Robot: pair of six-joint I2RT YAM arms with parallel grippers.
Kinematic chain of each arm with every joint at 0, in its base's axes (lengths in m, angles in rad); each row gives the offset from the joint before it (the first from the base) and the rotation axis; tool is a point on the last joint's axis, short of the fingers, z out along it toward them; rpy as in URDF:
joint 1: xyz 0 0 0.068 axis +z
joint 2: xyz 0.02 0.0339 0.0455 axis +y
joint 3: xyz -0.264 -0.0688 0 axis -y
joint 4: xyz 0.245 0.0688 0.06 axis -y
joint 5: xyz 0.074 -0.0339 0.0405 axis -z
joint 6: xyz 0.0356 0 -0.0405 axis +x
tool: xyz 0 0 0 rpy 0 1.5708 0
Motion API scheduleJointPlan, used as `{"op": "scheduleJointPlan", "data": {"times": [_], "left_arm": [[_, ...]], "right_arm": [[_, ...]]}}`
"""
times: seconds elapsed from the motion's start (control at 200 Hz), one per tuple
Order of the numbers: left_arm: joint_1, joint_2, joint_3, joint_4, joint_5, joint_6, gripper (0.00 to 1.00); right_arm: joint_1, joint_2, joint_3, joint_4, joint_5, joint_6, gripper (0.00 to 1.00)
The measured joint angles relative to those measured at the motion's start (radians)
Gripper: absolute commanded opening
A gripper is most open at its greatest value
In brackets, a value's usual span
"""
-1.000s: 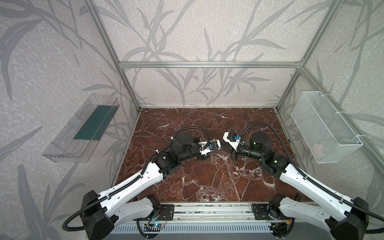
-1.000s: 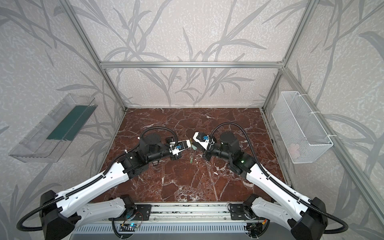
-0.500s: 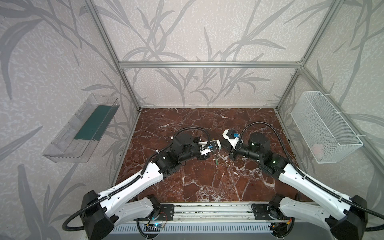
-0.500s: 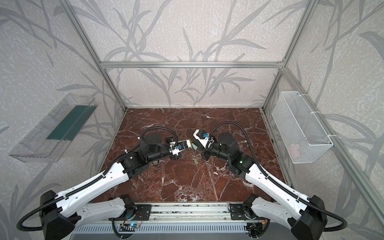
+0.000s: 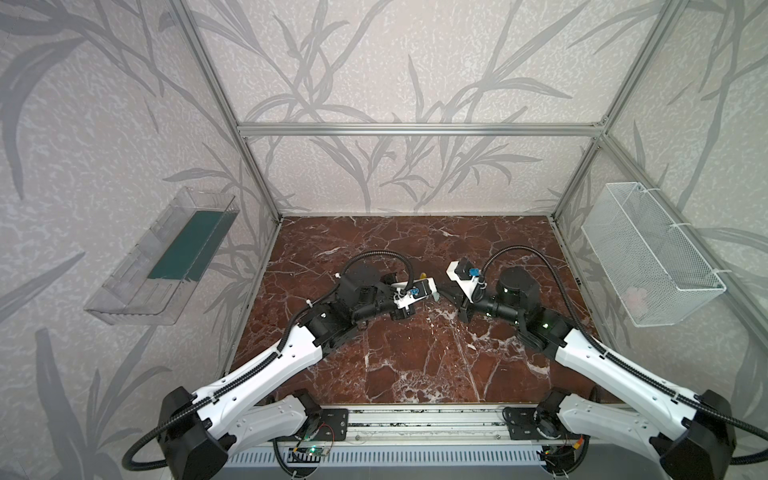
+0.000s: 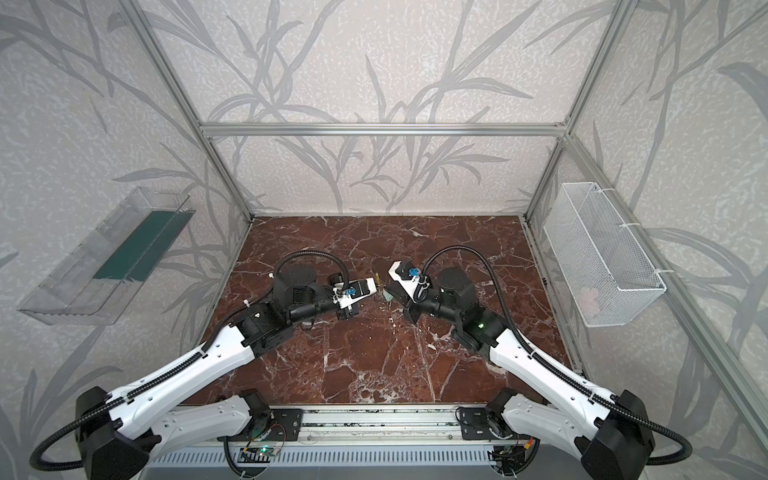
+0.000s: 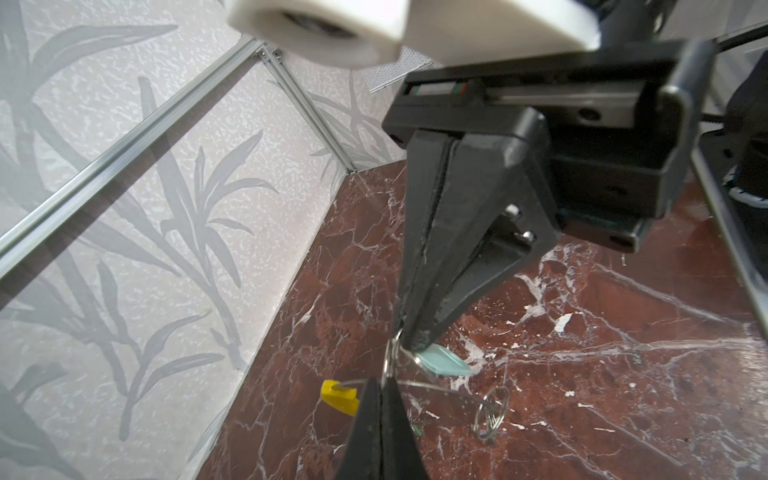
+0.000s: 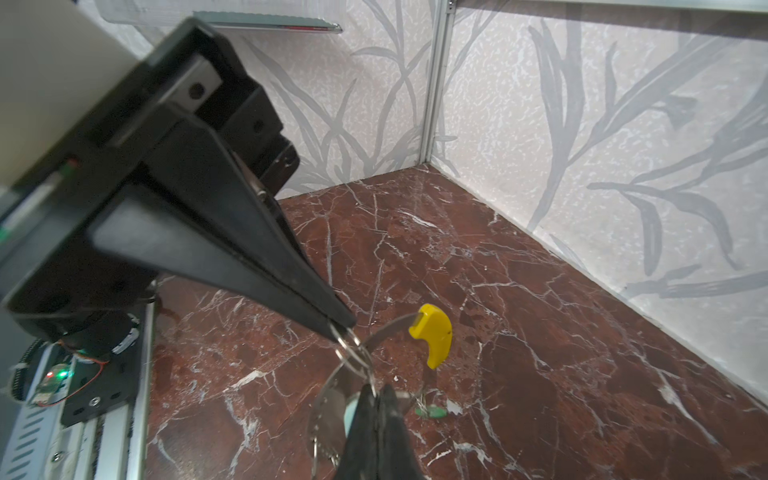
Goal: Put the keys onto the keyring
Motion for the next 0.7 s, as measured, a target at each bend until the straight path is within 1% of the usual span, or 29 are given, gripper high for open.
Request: {"op": "scheduleJointPlan", "data": {"times": [0.055,0.09,0.19,0.34,0.45,0.7], "left_arm": [[0.026,0.0,-0.01,0.011,0.062,-0.035,0.0],[0.039,0.0,-0.014,0.016,0.1,-0.058,0.0],[0.074,0.0,-0.016,0.051,0.199,-0.119,0.0],[0.098,0.005,-0.016,0.103,0.296,-0.184,0.0],[0.1,0.018,-0.015,0.132,0.346,-0.214,0.0],[0.1,0.04,-0.015,0.149,0.395,-0.24,0.0]], "right_arm": [[-0.014,-0.014,-0.024,0.018,-0.025,0.004,0.19],[-0.025,-0.026,-0.04,0.022,-0.03,0.002,0.24],[-0.051,-0.063,-0.077,0.022,-0.04,-0.005,0.31],[-0.054,-0.104,-0.083,0.027,-0.08,-0.028,0.34],[-0.054,-0.111,-0.083,0.038,-0.107,-0.032,0.34],[-0.054,-0.111,-0.072,0.085,-0.145,-0.035,0.32]]}}
